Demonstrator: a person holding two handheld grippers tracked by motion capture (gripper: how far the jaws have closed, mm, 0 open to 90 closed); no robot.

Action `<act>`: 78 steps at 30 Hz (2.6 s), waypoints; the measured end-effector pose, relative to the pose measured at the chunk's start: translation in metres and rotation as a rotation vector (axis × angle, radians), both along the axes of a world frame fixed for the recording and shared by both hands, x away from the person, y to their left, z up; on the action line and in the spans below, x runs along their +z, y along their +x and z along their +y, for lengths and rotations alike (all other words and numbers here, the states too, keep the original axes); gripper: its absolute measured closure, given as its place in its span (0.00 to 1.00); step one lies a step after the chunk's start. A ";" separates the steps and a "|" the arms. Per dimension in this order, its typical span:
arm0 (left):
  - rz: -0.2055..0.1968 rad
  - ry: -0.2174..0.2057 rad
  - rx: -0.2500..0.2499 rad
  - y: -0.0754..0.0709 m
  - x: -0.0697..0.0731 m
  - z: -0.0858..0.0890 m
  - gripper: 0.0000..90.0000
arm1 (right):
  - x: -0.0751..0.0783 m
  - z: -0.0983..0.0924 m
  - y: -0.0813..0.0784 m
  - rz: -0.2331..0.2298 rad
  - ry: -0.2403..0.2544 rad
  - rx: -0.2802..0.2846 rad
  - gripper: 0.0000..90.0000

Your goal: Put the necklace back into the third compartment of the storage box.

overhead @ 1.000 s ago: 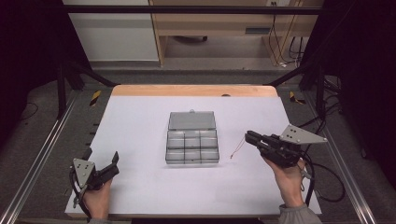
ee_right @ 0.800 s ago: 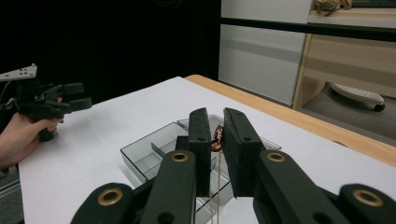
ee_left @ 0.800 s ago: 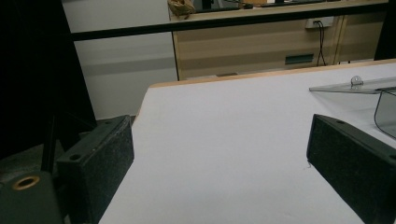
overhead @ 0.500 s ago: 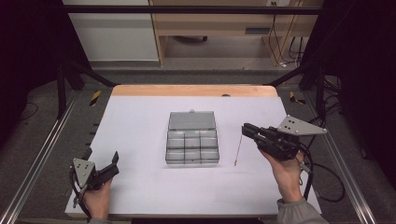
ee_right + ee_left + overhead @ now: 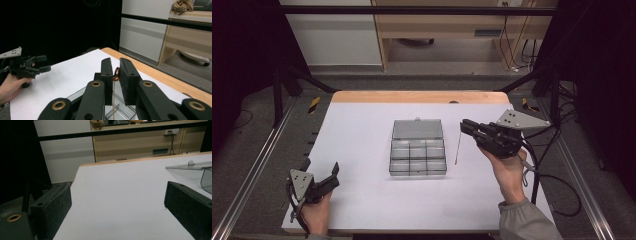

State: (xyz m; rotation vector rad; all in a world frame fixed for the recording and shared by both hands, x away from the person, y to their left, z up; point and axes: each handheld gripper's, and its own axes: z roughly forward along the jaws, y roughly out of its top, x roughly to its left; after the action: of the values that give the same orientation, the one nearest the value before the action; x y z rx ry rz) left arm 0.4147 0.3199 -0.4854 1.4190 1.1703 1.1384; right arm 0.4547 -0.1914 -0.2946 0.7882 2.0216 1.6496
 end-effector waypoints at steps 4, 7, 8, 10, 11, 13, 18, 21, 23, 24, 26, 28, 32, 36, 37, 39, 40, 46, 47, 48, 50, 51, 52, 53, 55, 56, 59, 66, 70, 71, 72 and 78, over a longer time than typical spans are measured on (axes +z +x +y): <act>-0.001 0.000 0.000 0.000 0.000 0.000 0.08 | 0.002 0.006 0.006 0.000 0.004 0.004 0.91; -0.001 0.000 0.000 0.000 0.000 0.000 0.08 | 0.002 0.010 0.009 0.000 0.003 0.005 0.91; -0.001 -0.001 0.000 0.000 0.000 0.000 0.08 | 0.002 0.011 0.011 0.002 0.001 0.005 0.91; -0.001 -0.001 -0.001 0.000 0.000 0.000 0.08 | 0.002 0.017 0.019 -0.001 -0.005 0.001 0.91; -0.001 -0.001 -0.001 0.000 0.000 0.000 0.08 | 0.002 0.017 0.019 -0.001 -0.005 0.001 0.91; 0.000 -0.001 -0.001 0.000 0.000 0.000 0.08 | 0.001 0.020 0.023 0.000 -0.001 0.000 0.91; 0.000 -0.001 -0.002 0.000 0.000 0.000 0.08 | -0.006 0.030 0.035 0.002 0.015 0.001 0.91; -0.001 -0.001 -0.001 0.000 0.000 0.000 0.08 | -0.008 0.032 0.038 0.003 0.016 0.003 0.91; -0.001 -0.001 -0.002 0.000 0.000 0.000 0.08 | -0.011 0.035 0.042 0.000 0.023 0.008 0.91; -0.001 -0.001 -0.002 0.000 0.000 0.000 0.08 | -0.011 0.035 0.044 0.001 0.027 0.007 0.90; -0.001 -0.001 -0.002 0.000 0.000 0.000 0.08 | -0.012 0.036 0.046 0.003 0.032 0.008 0.90; 0.000 -0.001 -0.003 0.000 0.000 0.000 0.08 | -0.013 0.035 0.049 0.010 0.042 0.009 0.90; 0.000 -0.001 -0.003 0.000 0.000 0.000 0.08 | -0.016 0.036 0.054 0.018 0.048 0.012 0.90; 0.000 -0.001 -0.003 0.000 0.000 0.000 0.08 | -0.022 0.039 0.059 0.029 0.053 0.024 0.90; 0.000 -0.001 -0.003 0.000 0.000 0.000 0.08 | -0.024 0.041 0.061 0.029 0.050 0.025 0.90; 0.000 -0.001 -0.003 0.000 0.000 0.000 0.08 | -0.026 0.043 0.062 0.027 0.046 0.025 0.90; 0.000 -0.001 -0.003 0.000 0.000 0.000 0.08 | -0.031 0.046 0.064 0.021 0.031 0.022 0.90; 0.002 -0.001 -0.004 0.000 0.000 0.000 0.08 | -0.046 0.055 0.068 0.017 0.000 0.008 0.90; 0.002 -0.001 -0.004 0.000 0.000 0.000 0.08 | -0.046 0.055 0.068 0.017 0.000 0.008 0.90; 0.002 -0.002 -0.004 0.000 0.000 0.000 0.08 | -0.050 0.057 0.070 0.026 -0.009 0.006 0.90; 0.003 -0.002 -0.004 0.000 0.000 0.000 0.08 | -0.054 0.059 0.071 0.028 -0.021 0.004 0.90; 0.003 -0.001 -0.004 0.000 0.000 0.000 0.08 | -0.055 0.059 0.071 0.029 -0.021 0.005 0.90; 0.004 -0.001 -0.004 0.000 0.000 0.000 0.08 | -0.057 0.060 0.071 0.026 -0.019 -0.001 0.90; 0.004 0.000 -0.004 0.000 0.000 0.000 0.08 | -0.058 0.059 0.071 0.030 -0.013 -0.002 0.90; 0.004 0.000 -0.004 0.000 0.000 0.000 0.08 | -0.062 0.059 0.072 0.040 -0.009 -0.003 0.90; 0.004 0.000 -0.004 0.000 0.000 0.000 0.08 | -0.064 0.058 0.072 0.045 -0.010 -0.004 0.90; 0.005 0.001 -0.004 0.000 0.000 0.000 0.08 | -0.069 0.058 0.072 0.053 -0.027 -0.004 0.90; 0.004 0.001 -0.003 0.000 0.000 0.000 0.08 | -0.088 0.061 0.074 0.086 -0.051 -0.003 0.90; 0.004 0.000 -0.003 0.000 0.000 0.000 0.08 | -0.097 0.061 0.076 0.104 -0.045 -0.006 0.90; 0.004 0.000 -0.003 0.000 0.000 0.000 0.08 | -0.097 0.061 0.076 0.104 -0.045 -0.006 0.90; 0.004 0.000 -0.004 0.000 0.000 0.000 0.08 | -0.102 0.061 0.077 0.115 -0.055 -0.007 0.90; 0.005 0.000 -0.004 0.000 0.000 0.000 0.08 | -0.112 0.062 0.078 0.138 -0.062 -0.009 0.90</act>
State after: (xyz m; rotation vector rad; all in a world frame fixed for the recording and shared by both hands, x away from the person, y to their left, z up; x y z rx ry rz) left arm 0.4151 0.3199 -0.4853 1.4241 1.1703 1.1335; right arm 0.5326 -0.1295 -0.4063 0.9098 2.1477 1.5585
